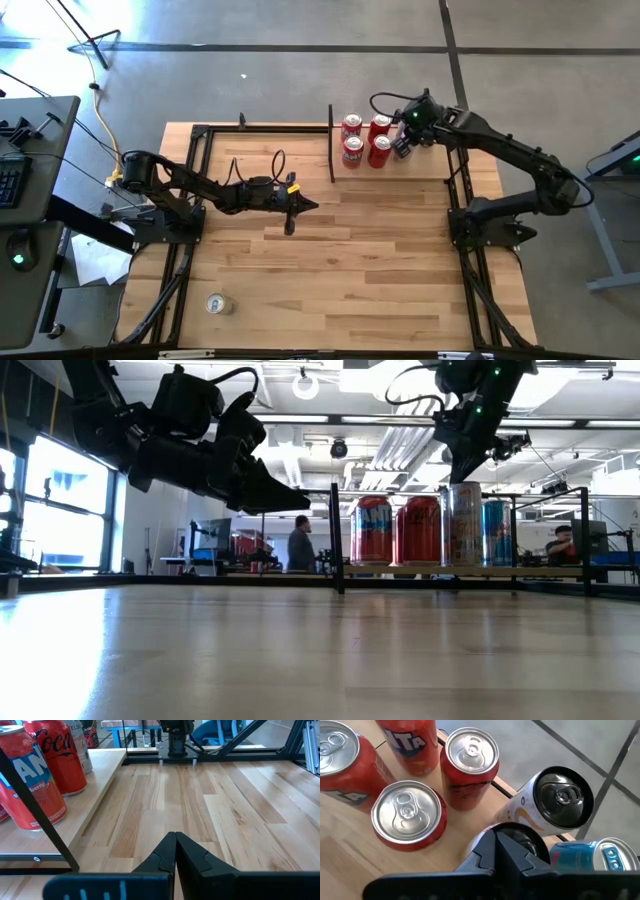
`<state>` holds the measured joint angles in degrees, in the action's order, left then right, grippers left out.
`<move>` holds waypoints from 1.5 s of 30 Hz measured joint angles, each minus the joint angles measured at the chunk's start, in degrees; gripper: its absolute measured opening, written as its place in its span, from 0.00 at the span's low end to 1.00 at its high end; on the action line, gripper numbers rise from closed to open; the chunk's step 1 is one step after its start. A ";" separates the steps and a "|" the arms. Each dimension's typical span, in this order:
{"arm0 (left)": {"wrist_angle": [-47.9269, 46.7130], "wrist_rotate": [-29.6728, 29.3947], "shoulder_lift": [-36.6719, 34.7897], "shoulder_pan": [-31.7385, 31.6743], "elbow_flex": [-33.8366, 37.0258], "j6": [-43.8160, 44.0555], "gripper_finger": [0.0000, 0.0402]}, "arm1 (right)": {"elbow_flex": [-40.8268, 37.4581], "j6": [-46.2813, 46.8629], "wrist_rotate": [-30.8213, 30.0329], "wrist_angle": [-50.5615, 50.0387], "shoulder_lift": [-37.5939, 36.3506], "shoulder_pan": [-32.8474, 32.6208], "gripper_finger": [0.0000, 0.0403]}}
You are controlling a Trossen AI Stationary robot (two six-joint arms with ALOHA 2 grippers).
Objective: Place canned beverage on shelf
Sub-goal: Put the white yellow soda can on the shelf aligned with the white yellow soda can
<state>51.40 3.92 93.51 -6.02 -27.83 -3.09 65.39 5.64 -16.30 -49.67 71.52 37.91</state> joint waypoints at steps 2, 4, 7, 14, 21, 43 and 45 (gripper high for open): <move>0.00 0.00 0.00 0.00 0.00 0.00 0.00 | 0.00 -0.62 0.41 -0.06 -0.02 0.02 0.00; 0.00 0.00 0.00 0.00 0.00 0.00 0.00 | 0.00 -1.19 0.76 -0.17 -0.03 0.02 0.00; 0.01 0.00 0.00 0.00 0.00 0.02 0.00 | 0.00 -1.92 2.56 -0.18 -0.33 0.02 0.00; 0.02 0.00 0.00 0.00 0.00 0.01 0.00 | -0.26 -3.09 3.43 -1.53 -2.68 -0.02 0.00; 0.04 0.00 0.00 0.00 0.00 0.04 0.00 | -0.26 -4.17 2.37 -1.06 -5.26 -0.02 0.00; -0.11 -0.02 0.00 0.02 0.00 0.02 0.00 | -0.11 -2.69 -0.19 1.55 0.08 0.47 0.00; -0.11 0.00 0.00 0.02 0.00 0.02 0.00 | -0.11 -1.90 -0.90 1.48 0.08 0.81 0.00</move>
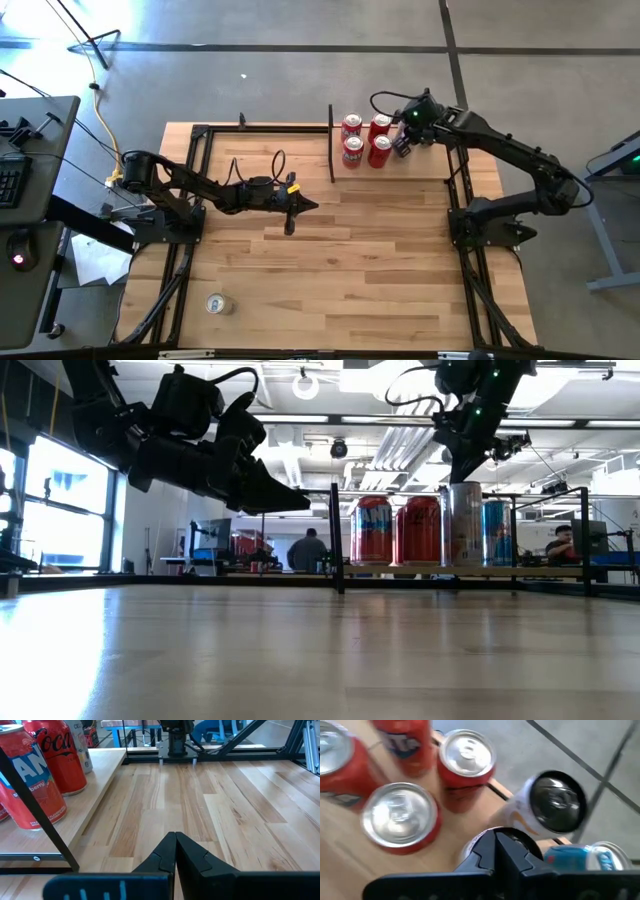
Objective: Place canned beverage on shelf
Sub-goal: Put the white yellow soda can on the shelf aligned with the white yellow soda can
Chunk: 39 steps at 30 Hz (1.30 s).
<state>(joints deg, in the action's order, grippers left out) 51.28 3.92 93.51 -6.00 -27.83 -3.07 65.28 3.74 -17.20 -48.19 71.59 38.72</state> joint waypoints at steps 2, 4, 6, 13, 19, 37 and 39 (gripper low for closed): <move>-0.02 -0.01 0.00 -0.01 0.00 -0.02 0.00 | 0.00 0.35 -1.66 -0.31 0.00 0.52 0.00; -0.04 -0.02 0.00 -0.01 0.00 -0.03 0.00 | 0.00 0.36 -2.35 -0.46 0.00 1.12 0.00; -0.04 -0.02 0.00 0.00 0.00 -0.06 0.00 | -0.02 0.36 -2.35 -0.26 0.00 1.50 0.00; -0.06 -0.02 0.00 -0.02 0.00 -0.17 0.00 | -0.11 -0.76 -2.13 2.21 -1.40 1.51 0.00; -0.13 -0.02 0.00 -0.02 0.00 -0.17 0.00 | -0.11 0.50 -6.11 -1.56 -3.64 1.49 0.00; -0.18 -0.02 0.00 -0.02 0.00 -0.17 0.00 | -0.52 4.27 -6.78 -6.91 -3.69 4.43 0.00; -0.19 -0.02 0.00 -0.02 0.00 -0.17 0.00 | -0.52 4.36 -6.50 -6.89 -3.69 4.43 0.00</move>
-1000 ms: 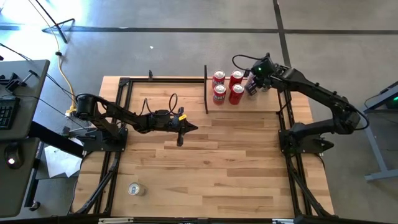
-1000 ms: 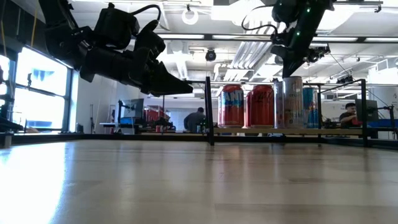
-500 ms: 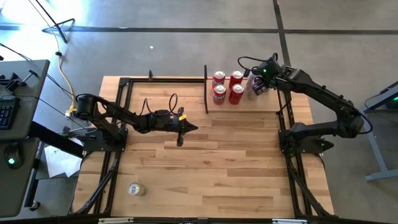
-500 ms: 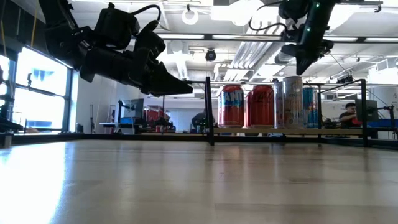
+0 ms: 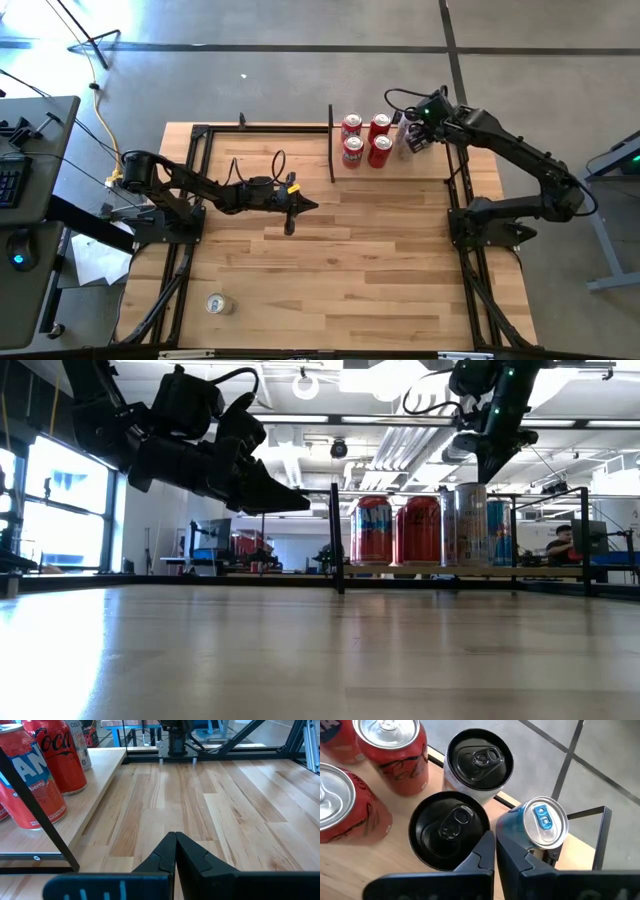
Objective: Place canned beverage on shelf
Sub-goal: Put the white yellow soda can on the shelf aligned with the white yellow soda can, then put the blue soda can on the shelf aligned with the blue soda can
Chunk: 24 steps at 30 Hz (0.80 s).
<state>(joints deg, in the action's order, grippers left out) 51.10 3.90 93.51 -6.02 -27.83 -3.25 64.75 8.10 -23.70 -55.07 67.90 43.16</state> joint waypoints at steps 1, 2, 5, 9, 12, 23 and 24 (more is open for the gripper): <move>-0.01 0.00 0.00 0.00 0.00 0.00 0.00 | 0.00 0.00 0.05 0.00 0.00 0.00 0.00; 0.01 0.00 0.00 0.00 0.00 0.00 0.00 | 0.00 0.00 0.15 -0.02 0.00 0.00 0.00; -0.01 0.00 0.00 0.00 0.00 0.00 0.00 | 0.00 -0.10 1.59 0.00 0.00 0.00 0.00; -0.14 0.00 -0.16 0.00 0.00 0.00 0.00 | 0.00 -0.46 1.60 0.09 0.00 -0.02 0.00; -1.38 0.06 -1.92 0.00 -0.02 -0.45 0.00 | 0.00 -1.34 0.43 0.81 -0.39 -0.38 0.00; -42.97 -0.14 -24.05 5.24 -7.34 -1.81 0.00 | 0.00 -2.56 -5.95 8.24 -7.35 -13.51 0.00; -50.03 -0.84 -25.91 6.49 -9.56 -1.58 0.00 | 0.00 -2.68 -8.06 9.28 -7.40 -15.72 0.00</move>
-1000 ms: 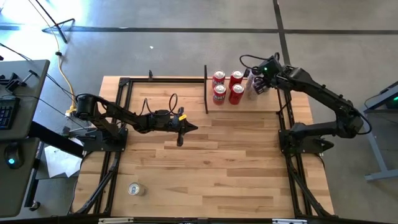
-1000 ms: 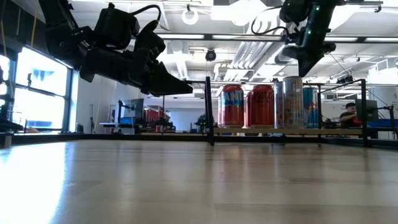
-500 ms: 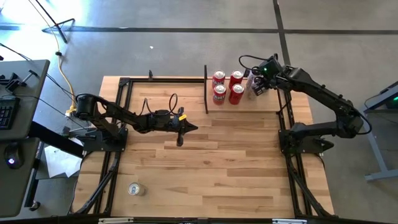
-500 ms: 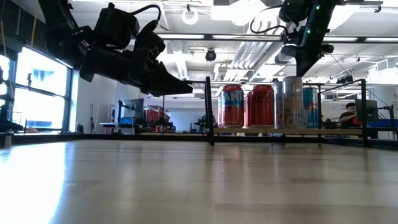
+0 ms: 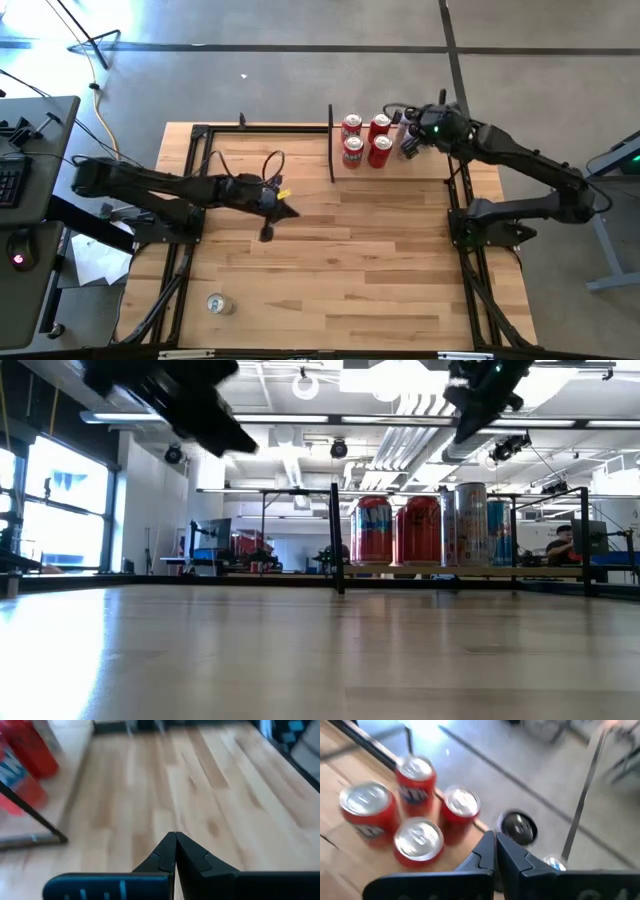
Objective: Place canned beverage on shelf
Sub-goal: Put the blue soda can on the shelf aligned with the blue soda can
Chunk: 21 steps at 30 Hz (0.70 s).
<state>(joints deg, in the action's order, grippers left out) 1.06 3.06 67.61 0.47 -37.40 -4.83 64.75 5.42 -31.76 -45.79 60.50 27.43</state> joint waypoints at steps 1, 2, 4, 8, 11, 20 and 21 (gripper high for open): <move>-6.48 -0.62 -1.42 1.41 -2.29 0.55 0.00 | 0.00 -0.04 -1.93 0.95 0.02 -2.27 0.00; -12.57 -1.34 -2.52 2.94 -4.72 1.64 0.00 | 0.00 -0.08 -3.75 1.70 0.07 -4.39 0.00; -23.60 -2.72 -3.96 6.11 -9.46 4.99 0.00 | 0.00 -0.06 -6.76 3.26 0.51 -8.55 0.00; -41.39 -5.42 -4.28 12.73 -18.40 13.08 0.00 | -1.86 -1.48 -8.55 10.01 0.67 -15.85 0.00; -52.43 -6.70 -2.50 17.07 -23.77 18.24 0.00 | -7.72 -4.34 -5.24 20.73 -0.09 -19.14 0.00; -70.33 -1.03 6.90 30.73 -33.68 36.22 0.00 | -25.34 -5.91 0.34 50.68 0.16 -26.37 0.00; -73.01 -0.49 8.49 32.57 -35.19 38.91 0.00 | -26.26 -6.01 0.32 52.37 0.16 -26.88 0.00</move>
<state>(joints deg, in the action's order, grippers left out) -71.94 2.57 76.10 33.04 -72.59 34.08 38.49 -0.59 -31.44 6.58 60.66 0.55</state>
